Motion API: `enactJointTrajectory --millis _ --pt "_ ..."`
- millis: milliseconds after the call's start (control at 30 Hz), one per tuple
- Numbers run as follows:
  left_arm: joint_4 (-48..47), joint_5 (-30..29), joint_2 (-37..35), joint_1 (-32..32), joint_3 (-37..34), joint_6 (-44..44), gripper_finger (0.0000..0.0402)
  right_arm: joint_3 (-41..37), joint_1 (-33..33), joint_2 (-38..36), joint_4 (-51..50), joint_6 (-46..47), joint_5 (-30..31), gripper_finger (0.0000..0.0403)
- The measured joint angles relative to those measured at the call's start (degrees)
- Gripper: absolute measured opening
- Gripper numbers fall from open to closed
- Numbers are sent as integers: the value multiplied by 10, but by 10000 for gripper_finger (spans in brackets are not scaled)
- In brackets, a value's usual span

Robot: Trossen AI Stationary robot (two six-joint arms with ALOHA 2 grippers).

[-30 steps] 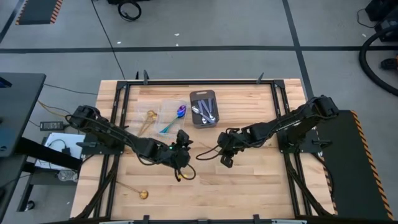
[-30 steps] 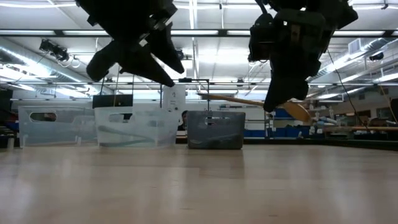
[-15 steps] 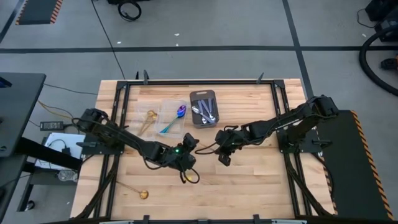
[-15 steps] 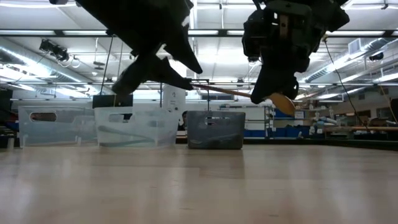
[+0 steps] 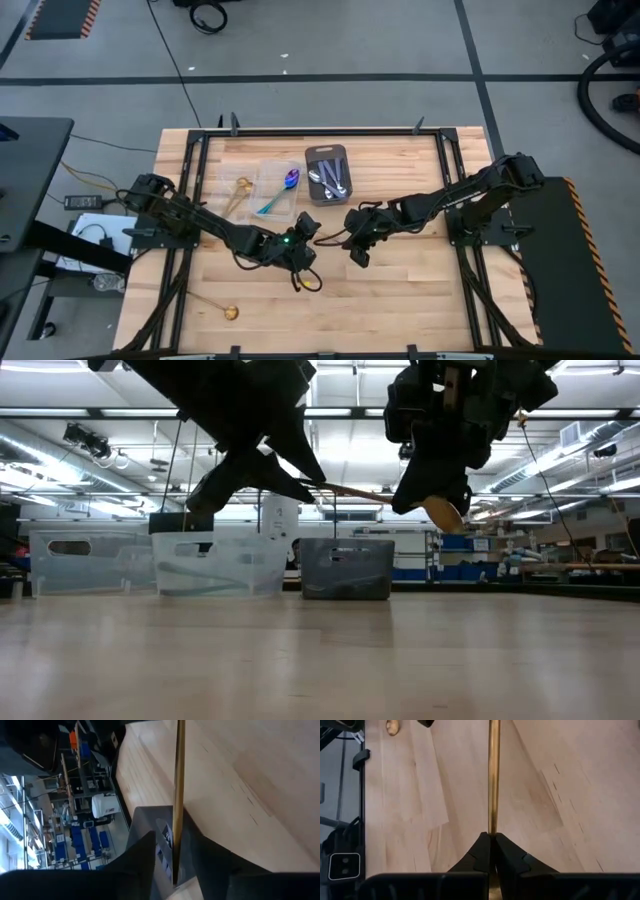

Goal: Sort silverware by color (type)
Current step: Put the gold spoon into the left transparent bin

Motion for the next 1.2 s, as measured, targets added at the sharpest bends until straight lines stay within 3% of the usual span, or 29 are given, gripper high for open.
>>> enactJointTrajectory --millis 400,733,867,1000,1200 --pt "0 12 -1 1 0 24 18 0 0 0 13 -13 0 21" --pt "0 29 -1 4 0 13 17 0 0 -2 41 -41 20 67" --pt "-21 29 -1 3 0 -36 17 0 0 -20 51 -69 36 93" --pt "-101 15 -1 -7 0 -134 17 0 0 -56 28 -96 76 116" --pt "-237 -14 -18 -21 -1 -324 17 0 21 -98 -1 -144 183 129"
